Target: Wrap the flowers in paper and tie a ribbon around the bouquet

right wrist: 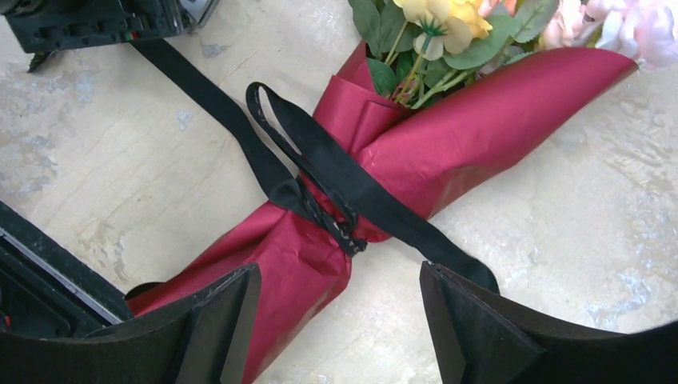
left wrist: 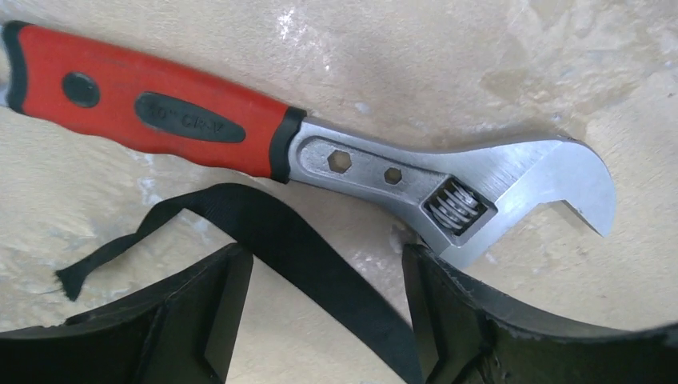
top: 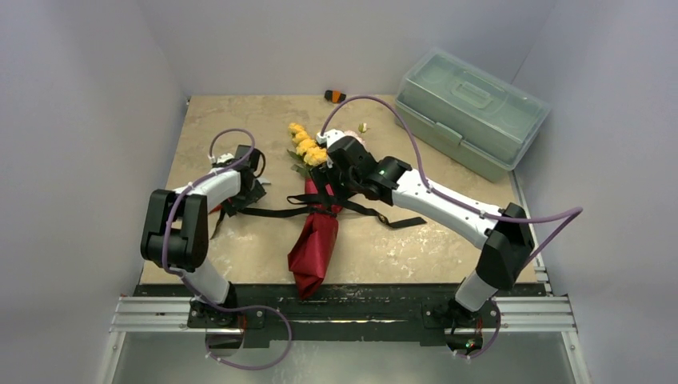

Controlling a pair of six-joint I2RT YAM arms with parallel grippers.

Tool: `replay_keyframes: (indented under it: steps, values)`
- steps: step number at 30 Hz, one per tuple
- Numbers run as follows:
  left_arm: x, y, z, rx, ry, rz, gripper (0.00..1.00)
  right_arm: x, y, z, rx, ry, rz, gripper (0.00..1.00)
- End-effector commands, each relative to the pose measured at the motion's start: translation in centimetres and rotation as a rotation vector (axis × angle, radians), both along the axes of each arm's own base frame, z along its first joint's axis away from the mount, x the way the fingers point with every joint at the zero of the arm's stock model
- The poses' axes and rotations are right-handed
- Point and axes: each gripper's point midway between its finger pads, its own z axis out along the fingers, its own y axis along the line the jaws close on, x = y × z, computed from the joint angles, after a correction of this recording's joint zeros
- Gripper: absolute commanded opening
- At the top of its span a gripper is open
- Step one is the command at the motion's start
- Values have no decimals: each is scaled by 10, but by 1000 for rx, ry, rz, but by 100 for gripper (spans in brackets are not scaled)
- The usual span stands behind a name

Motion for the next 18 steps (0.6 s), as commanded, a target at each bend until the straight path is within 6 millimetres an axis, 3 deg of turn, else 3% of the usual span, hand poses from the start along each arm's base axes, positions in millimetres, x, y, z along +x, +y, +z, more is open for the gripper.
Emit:
replay_keyframes:
  steps: [1,5,8,10,12,15,18]
  values:
    - [5,7,-13,-20,6,27,71,-1,-13,21,48,-56,-56,81]
    - [-9,5,-23,-45,37,46,64,-4,-23,18,17,-66,-57,81]
    - [-18,-2,-35,-87,58,28,40,-3,-27,15,-7,-74,-56,81]
    - [-19,-10,-39,-130,57,8,16,-2,-27,14,-16,-80,-46,82]
    - [-19,-18,-39,-173,51,-21,0,0,-27,14,-29,-88,-35,82]
    - [-25,-18,-25,-177,47,-16,0,4,-26,13,-51,-98,-20,82]
    - [-30,-13,3,-157,-1,-12,0,7,-25,13,-67,-109,-12,82]
